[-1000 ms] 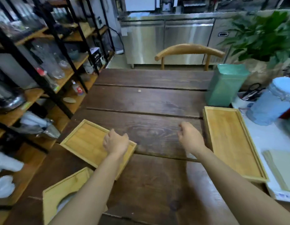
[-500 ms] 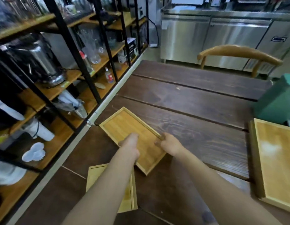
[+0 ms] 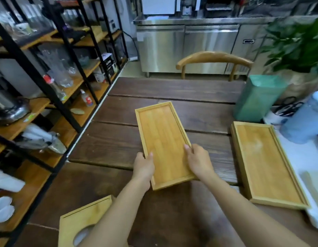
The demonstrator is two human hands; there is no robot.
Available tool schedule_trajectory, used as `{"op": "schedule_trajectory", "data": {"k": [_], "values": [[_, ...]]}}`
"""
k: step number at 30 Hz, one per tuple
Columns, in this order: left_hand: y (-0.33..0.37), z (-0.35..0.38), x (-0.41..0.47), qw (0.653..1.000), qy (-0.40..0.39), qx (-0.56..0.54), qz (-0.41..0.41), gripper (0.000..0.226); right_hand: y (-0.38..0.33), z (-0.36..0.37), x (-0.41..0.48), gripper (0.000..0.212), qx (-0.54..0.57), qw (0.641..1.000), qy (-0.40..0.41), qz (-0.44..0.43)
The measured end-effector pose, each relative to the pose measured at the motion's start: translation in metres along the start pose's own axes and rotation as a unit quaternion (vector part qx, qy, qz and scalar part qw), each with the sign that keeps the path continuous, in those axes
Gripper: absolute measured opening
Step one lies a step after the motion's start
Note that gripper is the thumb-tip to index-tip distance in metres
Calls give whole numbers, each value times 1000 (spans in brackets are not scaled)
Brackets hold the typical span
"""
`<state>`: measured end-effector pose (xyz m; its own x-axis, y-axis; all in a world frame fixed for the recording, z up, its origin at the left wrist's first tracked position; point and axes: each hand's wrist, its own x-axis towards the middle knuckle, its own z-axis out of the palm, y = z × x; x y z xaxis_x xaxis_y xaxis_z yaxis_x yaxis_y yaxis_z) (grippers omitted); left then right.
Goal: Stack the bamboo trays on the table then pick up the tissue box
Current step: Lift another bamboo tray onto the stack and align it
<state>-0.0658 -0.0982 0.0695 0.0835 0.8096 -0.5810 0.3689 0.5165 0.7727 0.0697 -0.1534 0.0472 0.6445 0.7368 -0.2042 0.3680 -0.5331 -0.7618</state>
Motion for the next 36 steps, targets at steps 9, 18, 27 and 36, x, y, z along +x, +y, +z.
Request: {"op": "schedule_trajectory", "data": {"k": [9, 18, 27, 36], "values": [[-15, 163, -58, 965, -192, 84, 160, 41, 119, -136, -15, 30, -72, 978, 170, 95], [-23, 252, -72, 937, -290, 153, 121, 63, 189, -182, -16, 35, -57, 955, 240, 165], [-34, 264, -52, 936, -280, 156, 143, 66, 205, -178, 5, 35, -71, 955, 237, 161], [-44, 262, -54, 954, -259, 86, 120, 67, 202, -192, 8, 28, -22, 973, 174, 151]]}}
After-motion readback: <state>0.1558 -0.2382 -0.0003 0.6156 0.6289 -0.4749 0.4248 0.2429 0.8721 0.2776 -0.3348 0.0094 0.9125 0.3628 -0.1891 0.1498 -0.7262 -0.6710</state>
